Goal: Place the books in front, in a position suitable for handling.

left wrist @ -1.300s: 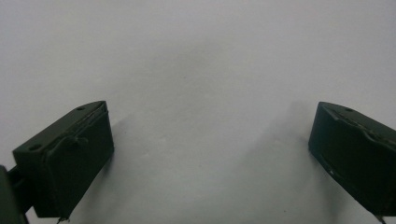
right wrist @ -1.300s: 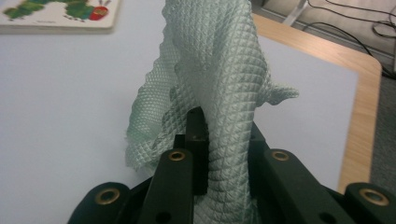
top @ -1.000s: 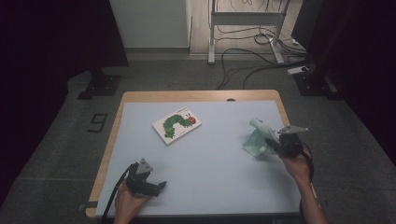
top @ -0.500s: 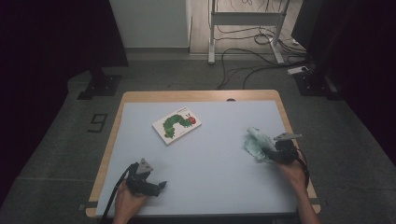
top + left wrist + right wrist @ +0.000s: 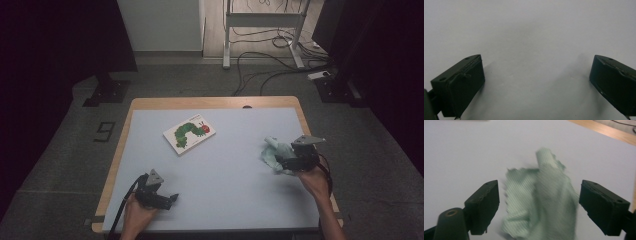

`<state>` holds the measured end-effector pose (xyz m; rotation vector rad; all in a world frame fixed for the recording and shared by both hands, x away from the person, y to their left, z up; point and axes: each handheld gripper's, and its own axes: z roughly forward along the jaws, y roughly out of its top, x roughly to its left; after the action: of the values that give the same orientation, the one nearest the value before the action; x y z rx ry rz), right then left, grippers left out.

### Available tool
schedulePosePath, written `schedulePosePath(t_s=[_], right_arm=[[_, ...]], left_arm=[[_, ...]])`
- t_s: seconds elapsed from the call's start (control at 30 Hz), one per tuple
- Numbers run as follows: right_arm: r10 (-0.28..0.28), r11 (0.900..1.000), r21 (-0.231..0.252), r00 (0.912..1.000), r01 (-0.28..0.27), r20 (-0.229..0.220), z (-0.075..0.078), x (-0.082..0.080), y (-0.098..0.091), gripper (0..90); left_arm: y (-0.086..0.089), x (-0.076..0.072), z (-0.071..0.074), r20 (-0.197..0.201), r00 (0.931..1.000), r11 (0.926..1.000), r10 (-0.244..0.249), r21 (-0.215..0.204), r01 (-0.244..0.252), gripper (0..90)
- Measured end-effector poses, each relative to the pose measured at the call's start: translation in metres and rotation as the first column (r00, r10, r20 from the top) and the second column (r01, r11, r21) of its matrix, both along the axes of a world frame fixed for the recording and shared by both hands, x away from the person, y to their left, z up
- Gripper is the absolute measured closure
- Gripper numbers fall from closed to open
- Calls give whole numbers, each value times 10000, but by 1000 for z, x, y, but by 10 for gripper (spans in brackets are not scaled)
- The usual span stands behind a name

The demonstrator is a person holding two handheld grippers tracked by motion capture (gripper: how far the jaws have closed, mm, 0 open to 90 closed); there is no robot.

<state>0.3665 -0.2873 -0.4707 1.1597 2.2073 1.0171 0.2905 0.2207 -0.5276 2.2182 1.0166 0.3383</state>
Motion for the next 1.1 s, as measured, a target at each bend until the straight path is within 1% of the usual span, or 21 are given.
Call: schedulePosePath(t_s=[0.03,0.07,0.1,0.13,0.17,0.23,0.37,0.43,0.47,0.5,0.53,0.6,0.63,0.73,0.83,0.93,1.03,1.1], right_arm=[[173,9998,131,9998,-173,30,1,1,6,130],[261,9995,162,9996,-262,61,1,2,10,129],[261,9995,162,9996,-262,61,1,2,10,129],[295,9995,150,9996,-296,48,1,3,13,125],[341,9994,109,9994,-341,5,1,4,17,119],[453,9988,158,9990,-453,-35,0,7,24,90],[671,9973,292,9977,-672,47,-1,11,38,34],[898,9956,266,9959,-900,93,-1,15,52,8],[898,9956,266,9959,-900,93,-1,15,52,8],[1008,9946,238,9949,-1010,95,-2,17,56,5],[1179,9929,160,9930,-1181,125,-2,19,66,0],[1416,9898,152,9899,-1417,91,-2,22,74,0],[1416,9898,152,9899,-1417,91,-2,22,74,0],[1651,9862,136,9862,-1652,103,-4,28,88,0],[1845,9828,84,9828,-1845,42,-6,32,98,0],[2013,9795,50,9795,-2013,78,-8,37,108,0],[2247,9744,85,9744,-2247,52,-12,42,118,0],[2408,9706,-2,9706,-2408,31,-15,46,125,0]], left_arm=[[1,2,0,-68,10000,9998,-11,-192,10,0],[2,6,1,-135,9999,9994,-21,-331,16,0],[2,6,1,-135,9999,9994,-21,-331,16,0],[1,9,2,-113,9999,9998,13,-204,-15,0],[-1,12,3,19,10000,10000,19,86,-19,0],[-3,18,4,103,9999,9996,-44,284,41,0],[-4,34,11,349,9994,9997,-35,262,26,0],[-3,41,14,357,9993,9999,-59,117,55,0],[-3,44,15,370,9993,10000,-54,79,51,0],[-3,48,17,362,9993,9999,-104,66,102,0],[-3,50,18,390,9991,9999,-135,7,135,0],[-4,56,19,380,9992,9999,-158,-39,160,0],[-4,59,20,365,9991,9998,-202,-11,203,0],[-4,68,21,429,9989,9998,-189,-45,191,0],[-6,75,21,407,9988,9996,-264,-39,265,0],[-7,82,20,447,9987,9995,-264,-139,270,0],[-10,89,19,510,9983,9996,-294,18,294,0],[-12,92,18,553,9979,9994,-346,55,343,0]])
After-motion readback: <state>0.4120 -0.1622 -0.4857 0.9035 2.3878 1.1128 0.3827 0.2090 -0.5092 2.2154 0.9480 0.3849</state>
